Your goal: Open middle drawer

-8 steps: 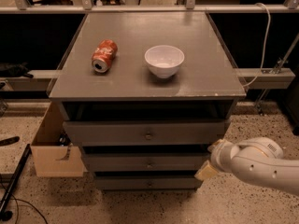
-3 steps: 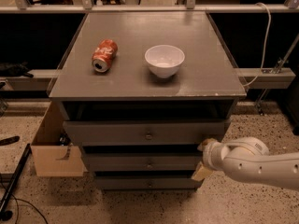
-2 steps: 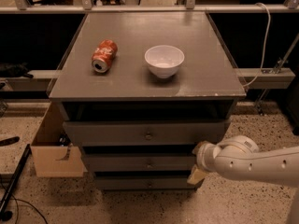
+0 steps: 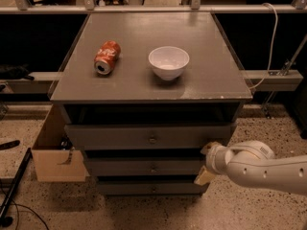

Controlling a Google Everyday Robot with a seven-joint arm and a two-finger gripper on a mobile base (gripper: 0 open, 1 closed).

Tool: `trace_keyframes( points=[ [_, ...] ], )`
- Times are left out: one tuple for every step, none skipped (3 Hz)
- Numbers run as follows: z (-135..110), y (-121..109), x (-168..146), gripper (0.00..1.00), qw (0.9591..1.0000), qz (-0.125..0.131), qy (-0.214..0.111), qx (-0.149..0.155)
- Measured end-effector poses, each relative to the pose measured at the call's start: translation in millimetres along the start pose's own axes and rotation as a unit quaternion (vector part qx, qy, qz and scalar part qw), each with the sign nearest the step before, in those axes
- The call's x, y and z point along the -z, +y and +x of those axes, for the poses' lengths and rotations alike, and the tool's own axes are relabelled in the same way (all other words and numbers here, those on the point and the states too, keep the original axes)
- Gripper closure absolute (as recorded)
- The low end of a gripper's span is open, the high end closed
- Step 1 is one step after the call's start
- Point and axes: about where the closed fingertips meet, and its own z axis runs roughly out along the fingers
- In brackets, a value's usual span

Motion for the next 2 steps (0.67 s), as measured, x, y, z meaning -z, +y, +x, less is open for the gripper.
trace_keyframes(
  points=[
    [-4.2,12.1,1.8,0.0,0.9995,0.006,-0.028,-0.016],
    [-4.2,12.1,1.8,0.0,0.9995,0.006,-0.028,-0.016]
  ],
)
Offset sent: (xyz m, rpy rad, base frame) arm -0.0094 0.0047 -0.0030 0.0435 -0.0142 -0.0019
